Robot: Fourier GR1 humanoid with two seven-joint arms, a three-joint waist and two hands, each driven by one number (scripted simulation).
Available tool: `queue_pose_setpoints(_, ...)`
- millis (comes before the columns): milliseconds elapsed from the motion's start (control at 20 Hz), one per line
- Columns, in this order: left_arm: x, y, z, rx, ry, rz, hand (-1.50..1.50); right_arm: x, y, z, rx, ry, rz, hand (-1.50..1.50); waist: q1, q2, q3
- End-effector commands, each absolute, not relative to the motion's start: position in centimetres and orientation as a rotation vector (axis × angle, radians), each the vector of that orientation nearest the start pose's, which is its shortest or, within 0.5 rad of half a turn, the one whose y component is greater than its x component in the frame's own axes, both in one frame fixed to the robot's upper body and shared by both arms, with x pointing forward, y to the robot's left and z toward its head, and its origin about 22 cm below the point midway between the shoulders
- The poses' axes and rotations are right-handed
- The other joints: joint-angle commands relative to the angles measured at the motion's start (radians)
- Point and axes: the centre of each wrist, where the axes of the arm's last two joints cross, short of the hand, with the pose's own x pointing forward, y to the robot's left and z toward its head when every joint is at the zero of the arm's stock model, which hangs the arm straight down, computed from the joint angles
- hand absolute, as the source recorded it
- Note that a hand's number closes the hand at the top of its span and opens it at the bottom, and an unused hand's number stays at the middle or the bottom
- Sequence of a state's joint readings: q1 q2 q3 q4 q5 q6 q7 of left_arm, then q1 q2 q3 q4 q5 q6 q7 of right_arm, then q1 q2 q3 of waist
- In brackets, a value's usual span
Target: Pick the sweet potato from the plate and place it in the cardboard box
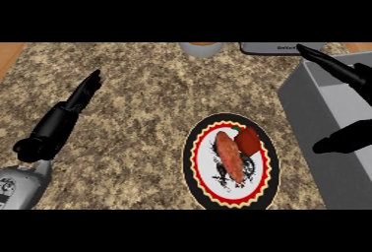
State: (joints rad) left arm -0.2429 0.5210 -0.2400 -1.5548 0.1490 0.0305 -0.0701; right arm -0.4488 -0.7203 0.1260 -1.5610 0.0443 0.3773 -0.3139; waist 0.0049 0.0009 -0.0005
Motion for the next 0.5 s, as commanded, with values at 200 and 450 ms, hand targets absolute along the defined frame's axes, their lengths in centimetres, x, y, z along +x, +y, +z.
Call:
queue_pose_setpoints(200, 28.5, 27.3, 6.6, 0.084, -1.74, -0.527, 0.0, 30.0, -26.4, 21.1, -0.263, -1.642, 1.69, -1.5, -0.001, -0.005, -0.002)
queue_pose_setpoints(450, 28.0, 26.1, 6.9, 0.095, -1.741, -0.547, 0.0, 27.8, -21.1, 21.6, -0.345, -1.523, 1.828, -1.5, 0.004, -0.007, -0.001)
